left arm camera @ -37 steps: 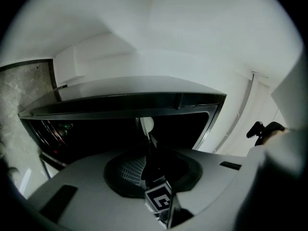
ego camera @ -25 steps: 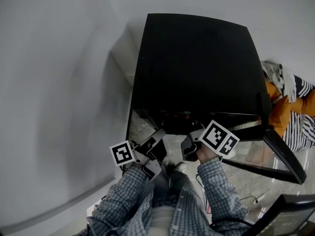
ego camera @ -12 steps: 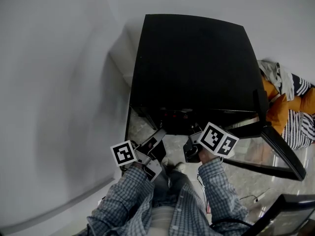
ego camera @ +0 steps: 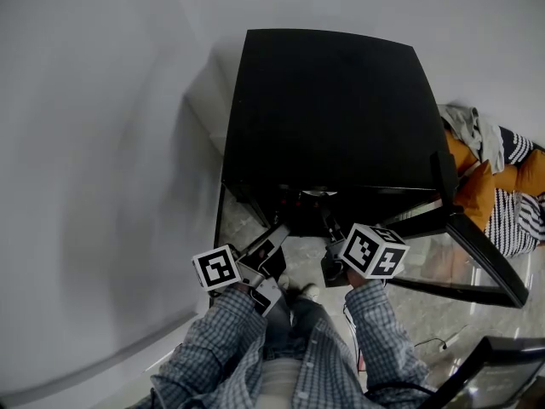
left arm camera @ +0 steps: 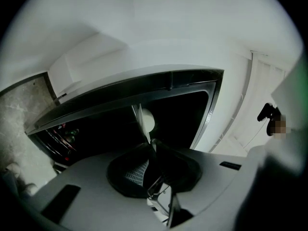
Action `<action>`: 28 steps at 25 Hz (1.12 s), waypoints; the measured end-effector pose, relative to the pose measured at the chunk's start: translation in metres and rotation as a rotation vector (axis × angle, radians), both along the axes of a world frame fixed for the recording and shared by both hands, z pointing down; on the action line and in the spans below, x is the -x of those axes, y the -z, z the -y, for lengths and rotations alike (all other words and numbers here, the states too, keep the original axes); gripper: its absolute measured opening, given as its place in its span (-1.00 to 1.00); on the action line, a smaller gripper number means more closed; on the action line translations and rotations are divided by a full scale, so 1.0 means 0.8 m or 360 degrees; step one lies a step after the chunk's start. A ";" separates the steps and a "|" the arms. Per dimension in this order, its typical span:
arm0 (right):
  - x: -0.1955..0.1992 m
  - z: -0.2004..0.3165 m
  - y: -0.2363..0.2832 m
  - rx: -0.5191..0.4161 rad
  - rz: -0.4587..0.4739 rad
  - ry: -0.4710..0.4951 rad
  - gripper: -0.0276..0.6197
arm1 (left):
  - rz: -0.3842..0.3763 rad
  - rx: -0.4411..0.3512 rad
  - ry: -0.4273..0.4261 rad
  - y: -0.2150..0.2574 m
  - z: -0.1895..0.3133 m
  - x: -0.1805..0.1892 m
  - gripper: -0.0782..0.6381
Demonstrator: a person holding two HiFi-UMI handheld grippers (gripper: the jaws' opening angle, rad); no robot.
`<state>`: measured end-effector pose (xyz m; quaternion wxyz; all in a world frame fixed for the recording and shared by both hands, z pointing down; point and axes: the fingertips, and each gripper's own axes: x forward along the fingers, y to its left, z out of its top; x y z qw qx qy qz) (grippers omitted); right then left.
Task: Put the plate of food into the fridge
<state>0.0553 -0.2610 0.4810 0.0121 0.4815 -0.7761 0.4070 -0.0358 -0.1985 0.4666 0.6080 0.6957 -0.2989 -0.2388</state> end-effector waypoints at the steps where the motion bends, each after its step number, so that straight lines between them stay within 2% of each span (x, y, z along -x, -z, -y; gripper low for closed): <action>1: -0.002 -0.004 0.001 -0.0009 0.0000 0.0000 -0.35 | 0.0027 -0.0004 -0.0010 -0.001 -0.001 -0.001 -0.62; 4: -0.011 -0.017 0.006 -0.0046 -0.0006 -0.0009 -0.35 | 0.0169 -0.0037 -0.0036 -0.003 -0.002 -0.002 -0.62; 6: -0.018 -0.027 0.012 -0.0086 -0.0024 -0.0015 -0.35 | 0.0306 -0.0134 -0.0063 0.003 0.000 -0.001 -0.63; 10: -0.029 -0.044 0.030 -0.0184 -0.0068 -0.0050 -0.37 | 0.0485 -0.0282 -0.0056 0.022 0.004 -0.003 -0.71; 13: -0.038 -0.055 0.040 -0.0274 -0.0181 -0.0056 -0.66 | 0.0622 -0.0396 -0.0056 0.031 0.006 -0.007 -0.75; 16: -0.044 -0.065 0.053 -0.0347 -0.0223 -0.0069 -0.90 | 0.0801 -0.0529 -0.0108 0.044 0.004 -0.019 -0.76; 22: -0.052 -0.083 0.079 -0.0538 -0.0341 -0.0033 -0.90 | 0.1197 -0.0841 -0.0237 0.065 -0.006 -0.044 -0.76; 25: -0.049 -0.090 0.092 -0.0627 -0.0402 0.0015 -0.90 | 0.1320 -0.0960 -0.0269 0.073 -0.011 -0.052 -0.76; 28: -0.045 -0.096 0.101 -0.0728 -0.0402 0.0067 -0.90 | 0.1392 -0.1029 -0.0306 0.073 -0.016 -0.059 -0.76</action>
